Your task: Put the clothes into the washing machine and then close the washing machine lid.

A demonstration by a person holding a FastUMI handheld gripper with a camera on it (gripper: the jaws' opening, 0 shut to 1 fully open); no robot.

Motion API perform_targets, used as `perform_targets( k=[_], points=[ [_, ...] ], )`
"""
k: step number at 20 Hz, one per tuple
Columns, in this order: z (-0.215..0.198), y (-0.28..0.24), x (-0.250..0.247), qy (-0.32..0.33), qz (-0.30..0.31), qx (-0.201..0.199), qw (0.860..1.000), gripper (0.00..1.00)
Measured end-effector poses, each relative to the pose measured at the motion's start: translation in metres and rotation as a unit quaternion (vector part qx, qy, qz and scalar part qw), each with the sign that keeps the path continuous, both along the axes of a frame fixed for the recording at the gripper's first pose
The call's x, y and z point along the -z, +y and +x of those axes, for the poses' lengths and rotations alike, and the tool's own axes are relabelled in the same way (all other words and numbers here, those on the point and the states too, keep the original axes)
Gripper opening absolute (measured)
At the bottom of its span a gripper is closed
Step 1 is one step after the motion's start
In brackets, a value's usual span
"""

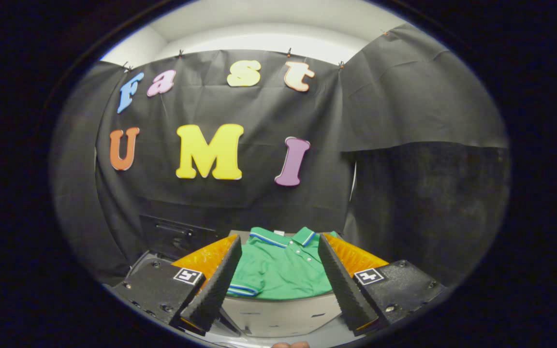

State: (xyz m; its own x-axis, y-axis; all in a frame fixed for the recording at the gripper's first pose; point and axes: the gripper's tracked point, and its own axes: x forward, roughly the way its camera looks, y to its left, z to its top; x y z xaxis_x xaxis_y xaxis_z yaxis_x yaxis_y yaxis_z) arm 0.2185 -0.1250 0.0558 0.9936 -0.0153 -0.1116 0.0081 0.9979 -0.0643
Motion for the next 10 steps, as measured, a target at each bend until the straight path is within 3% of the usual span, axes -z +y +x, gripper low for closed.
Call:
perform_targets(
  k=[3,5,10],
  points=[
    [0.057,-0.024,0.019,0.031,-0.052,0.001,0.998,0.99],
    [0.085,-0.028,0.038,0.06,-0.077,-0.024,0.995,0.99],
    [0.128,-0.04,0.091,0.131,-0.106,-0.058,0.984,1.0]
  ],
)
